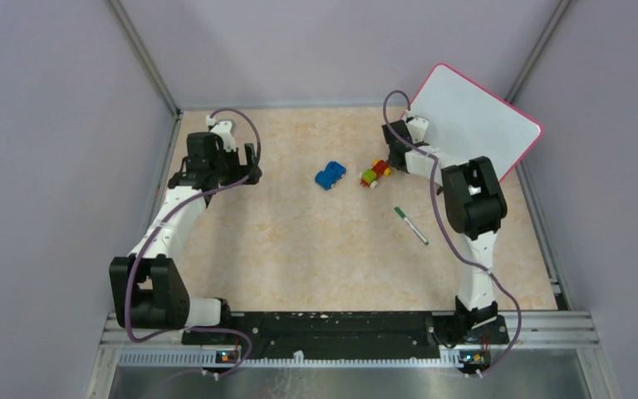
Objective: Write a sentence on the whiteboard
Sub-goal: Move the whiteboard to the center of the board.
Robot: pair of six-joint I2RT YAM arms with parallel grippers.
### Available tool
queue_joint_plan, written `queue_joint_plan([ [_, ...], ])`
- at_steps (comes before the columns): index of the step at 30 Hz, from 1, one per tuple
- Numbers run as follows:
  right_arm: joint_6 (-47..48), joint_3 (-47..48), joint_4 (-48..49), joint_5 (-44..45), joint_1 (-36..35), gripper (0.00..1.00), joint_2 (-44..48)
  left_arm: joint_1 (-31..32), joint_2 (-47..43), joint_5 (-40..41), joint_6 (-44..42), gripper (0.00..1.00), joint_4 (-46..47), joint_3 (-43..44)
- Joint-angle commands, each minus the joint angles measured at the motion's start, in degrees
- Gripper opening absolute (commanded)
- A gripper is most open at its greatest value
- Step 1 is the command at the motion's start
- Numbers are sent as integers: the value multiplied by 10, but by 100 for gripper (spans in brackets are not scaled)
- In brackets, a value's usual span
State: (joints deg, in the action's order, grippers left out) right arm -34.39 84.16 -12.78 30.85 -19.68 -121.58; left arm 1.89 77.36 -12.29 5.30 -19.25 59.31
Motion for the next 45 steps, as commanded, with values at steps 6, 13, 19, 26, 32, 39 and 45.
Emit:
queue_joint_plan([
  [6, 33, 35, 12, 50, 7, 46, -12, 1, -20, 8, 3, 99, 28, -7],
  [13, 9, 68, -18, 74, 7, 41, -31, 0, -18, 8, 5, 99, 29, -9],
  [19, 14, 80, -25, 66, 7, 30, -41, 1, -22, 13, 3, 99, 33, -15],
  [26, 29, 35, -18, 49, 6, 20, -14, 0, -20, 8, 4, 99, 34, -14],
  [32, 61, -46, 11, 21, -1, 18, 41, 0, -21, 6, 5, 99, 34, -14],
  [39, 118, -147, 44, -21, -12, 18, 105, 0, -21, -4, 6, 99, 34, -13],
  [45, 120, -172, 55, -4, -12, 46, 122, 0, -20, -11, 9, 99, 34, -12],
])
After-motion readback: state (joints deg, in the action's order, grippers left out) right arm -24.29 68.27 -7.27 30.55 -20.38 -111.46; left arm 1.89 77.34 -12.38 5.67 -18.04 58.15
